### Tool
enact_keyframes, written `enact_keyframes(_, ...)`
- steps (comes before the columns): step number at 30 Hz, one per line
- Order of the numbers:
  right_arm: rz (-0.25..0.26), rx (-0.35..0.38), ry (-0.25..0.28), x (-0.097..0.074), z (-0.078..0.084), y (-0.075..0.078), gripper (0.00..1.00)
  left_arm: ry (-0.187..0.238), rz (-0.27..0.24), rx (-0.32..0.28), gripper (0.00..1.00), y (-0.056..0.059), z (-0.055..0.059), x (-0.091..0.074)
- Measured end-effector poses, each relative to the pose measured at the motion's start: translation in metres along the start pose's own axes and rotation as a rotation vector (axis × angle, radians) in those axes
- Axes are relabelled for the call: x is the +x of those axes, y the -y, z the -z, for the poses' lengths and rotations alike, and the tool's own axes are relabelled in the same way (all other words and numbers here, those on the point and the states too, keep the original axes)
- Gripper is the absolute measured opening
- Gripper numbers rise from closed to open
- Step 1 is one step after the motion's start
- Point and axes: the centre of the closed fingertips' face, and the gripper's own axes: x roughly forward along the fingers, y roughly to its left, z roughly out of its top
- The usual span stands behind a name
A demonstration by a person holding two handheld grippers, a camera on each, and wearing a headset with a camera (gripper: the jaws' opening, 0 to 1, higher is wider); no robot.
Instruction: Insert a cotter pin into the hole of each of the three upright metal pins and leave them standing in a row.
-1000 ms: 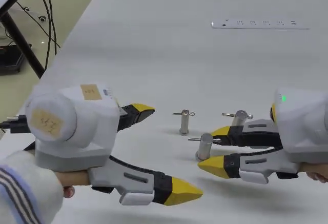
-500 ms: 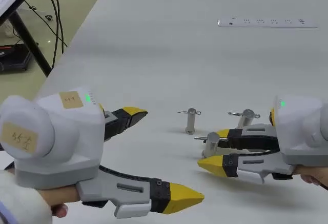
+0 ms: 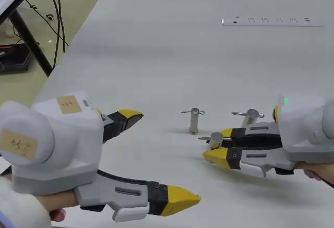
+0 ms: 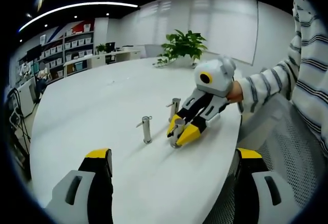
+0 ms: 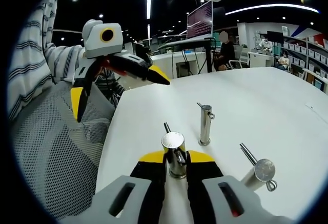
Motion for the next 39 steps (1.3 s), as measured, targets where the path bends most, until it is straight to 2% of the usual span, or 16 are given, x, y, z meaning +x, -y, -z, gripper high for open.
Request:
enact_keyframes(1,0.007,-0.03,0.0,0.0,-0.001,0.001,0.09,-0.006,-0.001,0.002,0.99,0.0,0.001,0.0)
enact_keyframes(3,0.007,-0.033,0.0,-0.001,-0.001,0.0,0.08,-0.019,-0.001,0.006,0.99,0.0,0.005,0.0)
enact_keyframes(8,-0.005,-0.078,-0.014,0.0,-0.002,-0.006,0.08,-0.021,-0.004,0.001,0.99,0.0,0.006,-0.001)
enact_keyframes(12,-0.033,-0.073,0.006,-0.004,-0.006,-0.013,0.08,-0.028,-0.007,0.008,0.99,-0.002,0.005,-0.001)
enact_keyframes(16,-0.06,-0.073,0.028,-0.014,-0.011,-0.021,0.08,-0.028,-0.009,0.009,0.99,-0.003,0.005,-0.001)
enact_keyframes(18,-0.072,-0.07,0.036,-0.023,-0.013,-0.024,0.08,-0.033,-0.036,0.027,0.99,-0.008,0.006,-0.002)
enact_keyframes(23,-0.079,-0.082,0.026,-0.044,-0.011,-0.027,0.08,-0.03,-0.036,0.015,0.99,-0.009,0.007,-0.002)
enact_keyframes(27,-0.064,-0.059,0.047,-0.063,-0.01,-0.022,0.08,-0.036,-0.035,0.015,0.99,-0.009,0.008,-0.001)
enact_keyframes(30,-0.039,-0.024,0.087,-0.08,-0.012,-0.013,0.08,-0.051,-0.026,0.018,0.99,-0.006,0.011,0.001)
enact_keyframes(32,-0.022,-0.027,0.088,-0.088,-0.011,-0.008,0.08,-0.063,-0.016,0.018,0.99,-0.004,0.014,0.002)
enact_keyframes(35,0.031,-0.067,0.046,-0.101,-0.004,0.005,0.08,-0.069,-0.008,0.017,0.99,-0.002,0.016,0.003)
enact_keyframes(39,0.059,-0.063,0.024,-0.113,0.005,0.017,0.08,-0.077,-0.003,0.023,0.99,-0.002,0.016,0.004)
